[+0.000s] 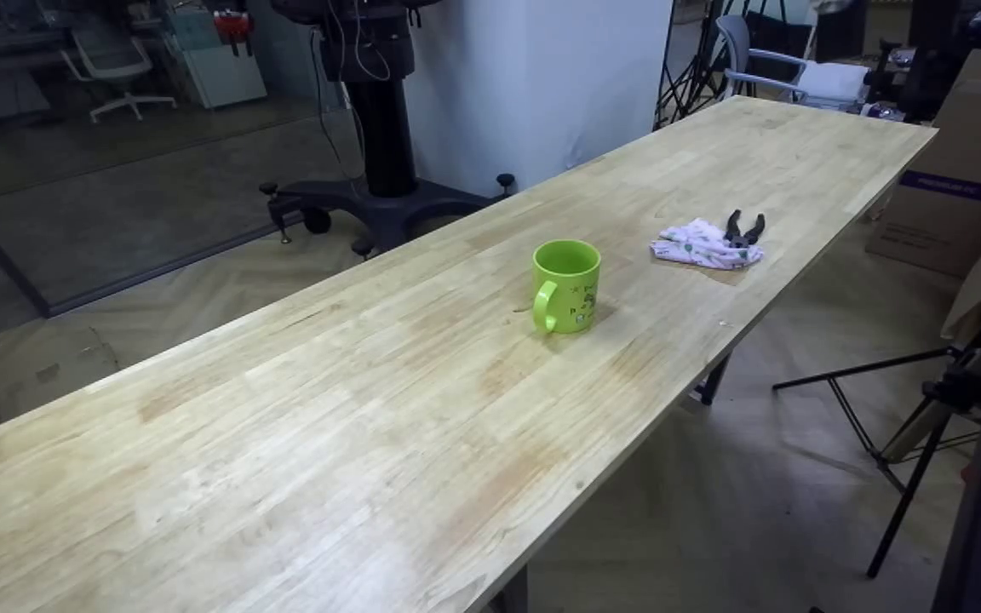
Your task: Move the mug forward
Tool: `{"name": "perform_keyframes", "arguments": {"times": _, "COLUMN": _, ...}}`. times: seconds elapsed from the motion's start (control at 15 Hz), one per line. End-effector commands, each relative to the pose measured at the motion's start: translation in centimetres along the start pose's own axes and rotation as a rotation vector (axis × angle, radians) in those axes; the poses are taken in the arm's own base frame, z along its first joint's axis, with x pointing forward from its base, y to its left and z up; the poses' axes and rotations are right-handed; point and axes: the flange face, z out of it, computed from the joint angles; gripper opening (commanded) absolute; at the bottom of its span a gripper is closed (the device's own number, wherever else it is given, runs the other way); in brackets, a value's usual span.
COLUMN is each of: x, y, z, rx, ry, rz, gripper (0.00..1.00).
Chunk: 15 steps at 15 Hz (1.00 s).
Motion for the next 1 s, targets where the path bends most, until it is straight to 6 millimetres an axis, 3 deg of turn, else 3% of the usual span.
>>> {"name": "perform_keyframes", "arguments": {"times": 0.0, "x": 0.4, "y": 0.0, "z": -0.3, "rx": -0.009, "ry": 0.036, "rz": 0.017, "gripper": 1.0}}
{"name": "perform_keyframes", "arguments": {"times": 0.33, "x": 5.4, "y": 1.4, "z": -2.2, "rx": -0.11, "ry": 0.312, "rz": 0.058, "gripper": 1.0}}
{"name": "perform_keyframes", "arguments": {"times": 0.6, "x": 9.5, "y": 2.7, "z": -1.9, "rx": -0.253, "ry": 0.48, "rz": 0.075, "gripper": 1.0}}
{"name": "perform_keyframes", "arguments": {"times": 0.67, "x": 7.4, "y": 2.7, "z": -1.8, "rx": -0.205, "ry": 0.438, "rz": 0.036, "gripper": 1.0}}
{"name": "perform_keyframes", "arguments": {"times": 0.93, "x": 9.3, "y": 3.1, "z": -0.9, "rx": -0.25, "ry": 0.452, "rz": 0.028, "gripper": 1.0}}
